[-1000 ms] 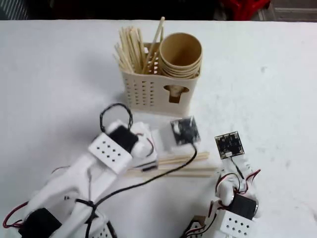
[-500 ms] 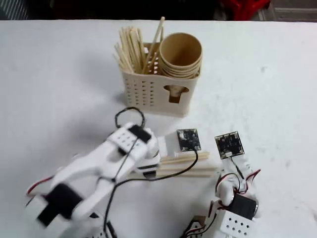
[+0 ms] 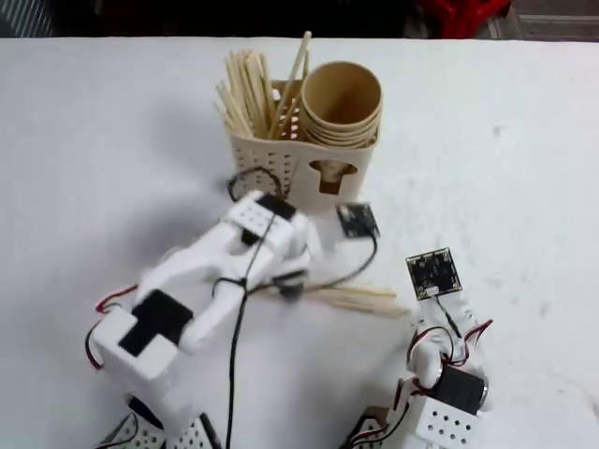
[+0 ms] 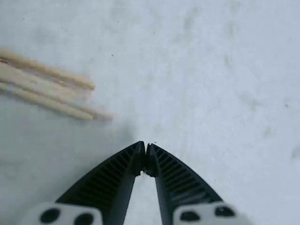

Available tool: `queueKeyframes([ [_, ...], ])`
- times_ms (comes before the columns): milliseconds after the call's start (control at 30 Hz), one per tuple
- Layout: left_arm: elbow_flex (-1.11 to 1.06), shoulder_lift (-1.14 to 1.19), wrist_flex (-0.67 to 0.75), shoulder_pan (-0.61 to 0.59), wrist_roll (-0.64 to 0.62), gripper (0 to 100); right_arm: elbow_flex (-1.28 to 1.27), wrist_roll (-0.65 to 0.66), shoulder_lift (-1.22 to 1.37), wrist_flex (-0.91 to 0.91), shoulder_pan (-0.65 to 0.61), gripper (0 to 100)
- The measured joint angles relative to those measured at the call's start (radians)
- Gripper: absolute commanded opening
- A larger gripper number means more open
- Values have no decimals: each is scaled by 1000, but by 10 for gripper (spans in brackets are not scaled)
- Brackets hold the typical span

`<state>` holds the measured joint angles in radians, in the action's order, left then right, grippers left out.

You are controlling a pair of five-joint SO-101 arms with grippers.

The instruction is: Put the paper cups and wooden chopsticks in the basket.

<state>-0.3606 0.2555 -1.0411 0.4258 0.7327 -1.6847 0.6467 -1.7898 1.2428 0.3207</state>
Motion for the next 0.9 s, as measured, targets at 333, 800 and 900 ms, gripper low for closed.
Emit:
queueKeyframes([
  [333,66,3,-2,-87,2,200,0,0,0,0,0,15],
  [800,83,-155,-126,43,-6,199,0,0,0,0,0,15],
  [900,86,-107,-57,44,-25,199,0,0,0,0,0,15],
])
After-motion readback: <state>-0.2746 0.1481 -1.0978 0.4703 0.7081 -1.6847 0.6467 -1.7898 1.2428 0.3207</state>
